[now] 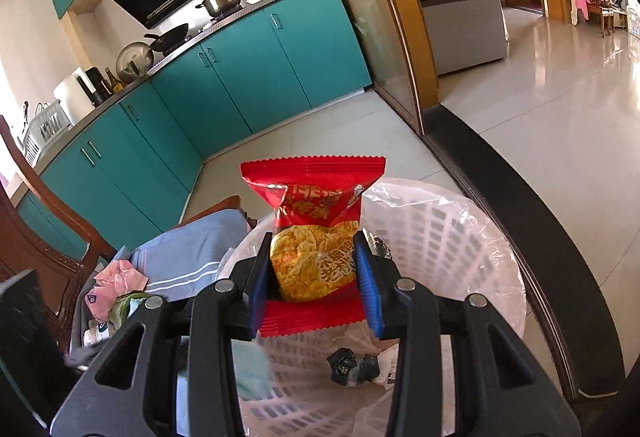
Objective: Collect trash
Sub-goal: 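Carry both items over the basket and open the left tool to drop the mask, then grasp the white-blue paper cup with the right tool while the left tool grasps the white plastic bag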
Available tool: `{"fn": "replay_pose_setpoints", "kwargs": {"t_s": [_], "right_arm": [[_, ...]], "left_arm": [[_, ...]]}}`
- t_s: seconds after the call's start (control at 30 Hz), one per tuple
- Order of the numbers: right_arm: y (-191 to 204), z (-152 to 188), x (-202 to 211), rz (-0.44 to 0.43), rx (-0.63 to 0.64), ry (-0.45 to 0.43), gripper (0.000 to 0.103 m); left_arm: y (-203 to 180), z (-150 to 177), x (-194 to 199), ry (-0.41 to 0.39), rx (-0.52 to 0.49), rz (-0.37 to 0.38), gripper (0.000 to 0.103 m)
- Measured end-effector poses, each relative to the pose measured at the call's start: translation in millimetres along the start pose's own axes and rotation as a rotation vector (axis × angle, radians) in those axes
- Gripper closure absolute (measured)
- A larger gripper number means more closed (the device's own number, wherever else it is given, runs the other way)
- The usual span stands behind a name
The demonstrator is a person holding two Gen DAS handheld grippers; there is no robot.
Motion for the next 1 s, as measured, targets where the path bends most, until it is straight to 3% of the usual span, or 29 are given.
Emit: {"fn": "replay_pose_setpoints", "kwargs": {"t_s": [0.07,0.17,0.37,0.5,0.57,0.7,0.8,0.9,1.0], "right_arm": [[-3,-1,0,0.008,-0.006,-0.001,0.063],[-4,-1,-2,0.024,-0.022,-0.001,0.059],[-11,2,-8,0.084,-0.068,0.009,0.035],[-5,3,-14,0.082,-0.070,0.013,0.030],[17,5,-18,0.032,-0.012,0.016,0.030],[88,30,-41,-0.127,0.187,0.105,0.030],[142,62,-61,-0.271,0.301,0.212,0.030],[202,111,-78,-0.419,0.443,0.353,0.030],[240,158,-90,-0.465,0.555,0.455,0.026]], "left_arm": [[-4,2,-6,0.003,-0.001,-0.022,0.041],[-1,1,0,-0.031,-0.017,-0.055,0.035],[36,-1,25,-0.087,-0.001,-0.187,0.024],[83,-5,54,-0.122,0.029,-0.338,0.021],[118,-4,73,-0.134,0.073,-0.453,0.019],[194,7,107,-0.137,0.268,-0.572,0.016],[233,16,129,-0.141,0.381,-0.619,0.015],[261,28,148,-0.141,0.429,-0.679,0.014],[273,37,155,-0.130,0.441,-0.697,0.013]]}}
Point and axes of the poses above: each gripper's, at about its wrist camera, not at the fingertips, and x roughly against the way its jaws point, y to its left, z to its underside, the point moved 6 cm from there along -x, roughly the way its jaws point, and after that the axes turned 8 degrees about -z, right-handed, at the moved point
